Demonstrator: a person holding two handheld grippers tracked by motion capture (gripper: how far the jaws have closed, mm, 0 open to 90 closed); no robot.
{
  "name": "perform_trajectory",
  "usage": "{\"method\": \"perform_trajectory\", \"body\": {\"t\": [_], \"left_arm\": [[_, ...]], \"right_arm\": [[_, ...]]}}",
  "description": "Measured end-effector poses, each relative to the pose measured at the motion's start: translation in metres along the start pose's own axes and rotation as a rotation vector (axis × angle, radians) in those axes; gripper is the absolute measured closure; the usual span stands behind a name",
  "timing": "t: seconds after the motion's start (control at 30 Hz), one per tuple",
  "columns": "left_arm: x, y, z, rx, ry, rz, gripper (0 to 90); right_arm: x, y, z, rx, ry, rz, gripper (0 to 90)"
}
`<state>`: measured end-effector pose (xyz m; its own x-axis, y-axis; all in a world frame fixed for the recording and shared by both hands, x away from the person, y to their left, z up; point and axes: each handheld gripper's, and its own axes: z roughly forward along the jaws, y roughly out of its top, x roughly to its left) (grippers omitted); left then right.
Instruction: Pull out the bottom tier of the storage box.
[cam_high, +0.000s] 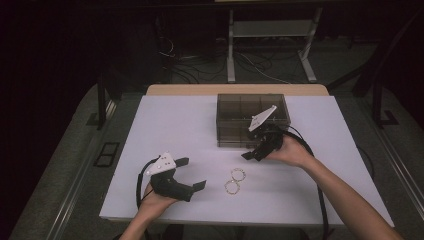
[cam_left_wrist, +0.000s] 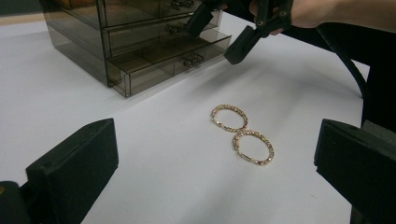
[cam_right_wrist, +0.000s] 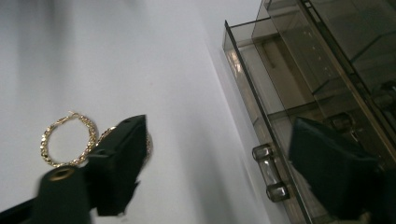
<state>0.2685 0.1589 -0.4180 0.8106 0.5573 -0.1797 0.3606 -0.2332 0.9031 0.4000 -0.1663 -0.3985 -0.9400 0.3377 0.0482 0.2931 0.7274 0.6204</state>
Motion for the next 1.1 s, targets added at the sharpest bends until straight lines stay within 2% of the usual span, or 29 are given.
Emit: {"method": "perform_trajectory", "body": {"t": [0.23,0.7,1.1], "left_arm": [[0.0,0.0,0.0,0.001,-0.002,0.002,0.0],[0.0,0.0,0.001,0.002,-0.003,0.003,0.0],[-0.001,0.0,0.001,0.004,-0.002,0.006,0.0]], "right_arm": [[-0.003,0.001,0.007,-0.017,-0.016,-0.014,30.3],[-0.012,-0.002,0.016,-0.03,-0.047,-0.008,48.3],[-0.015,-0.004,0.019,-0.012,-0.069,0.001,62.5]]}}
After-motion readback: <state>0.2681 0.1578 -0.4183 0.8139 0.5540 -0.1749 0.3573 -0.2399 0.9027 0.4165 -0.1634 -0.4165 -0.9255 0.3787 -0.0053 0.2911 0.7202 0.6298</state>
